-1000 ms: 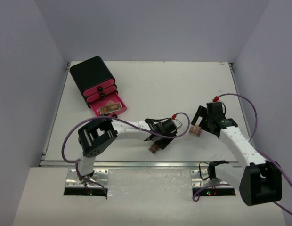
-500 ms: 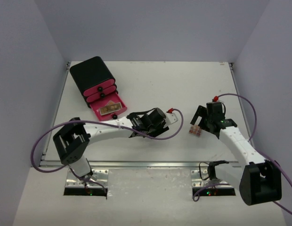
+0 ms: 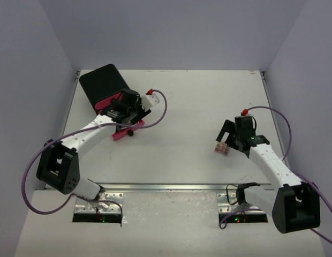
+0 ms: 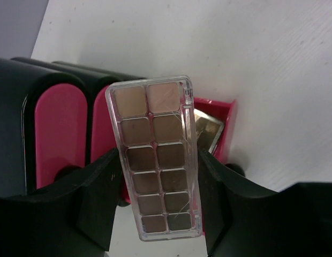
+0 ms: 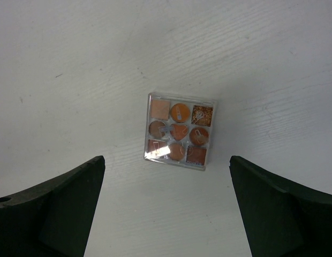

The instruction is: Organize the makeup

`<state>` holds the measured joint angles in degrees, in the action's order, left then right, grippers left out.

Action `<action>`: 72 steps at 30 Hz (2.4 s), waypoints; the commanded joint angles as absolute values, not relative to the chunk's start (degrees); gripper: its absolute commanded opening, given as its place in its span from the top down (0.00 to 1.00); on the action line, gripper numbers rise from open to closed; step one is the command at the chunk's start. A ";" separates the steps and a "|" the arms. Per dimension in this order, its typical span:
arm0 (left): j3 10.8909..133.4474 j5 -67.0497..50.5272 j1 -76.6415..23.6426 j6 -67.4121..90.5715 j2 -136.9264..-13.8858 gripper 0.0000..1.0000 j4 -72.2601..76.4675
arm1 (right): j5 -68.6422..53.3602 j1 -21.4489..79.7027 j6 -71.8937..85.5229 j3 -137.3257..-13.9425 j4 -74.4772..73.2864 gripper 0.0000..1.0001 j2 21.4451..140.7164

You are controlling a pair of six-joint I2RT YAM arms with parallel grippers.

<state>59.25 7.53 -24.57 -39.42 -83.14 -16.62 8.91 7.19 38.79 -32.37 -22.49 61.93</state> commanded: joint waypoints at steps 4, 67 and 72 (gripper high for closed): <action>59.00 1.82 -17.20 -50.24 -85.53 1.00 -12.49 | 8.71 6.86 38.75 -31.53 -20.57 0.01 61.85; 57.46 0.28 -10.20 -53.96 -92.36 0.99 -9.77 | 9.65 6.86 37.31 -30.31 -21.18 0.01 59.49; 56.34 0.61 -10.16 -54.41 -94.04 0.99 -10.20 | 10.28 6.86 37.88 -29.84 -21.18 0.01 59.59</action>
<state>56.90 1.03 -10.79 -53.65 -94.50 -10.23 8.78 7.19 37.15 -30.39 -22.33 60.36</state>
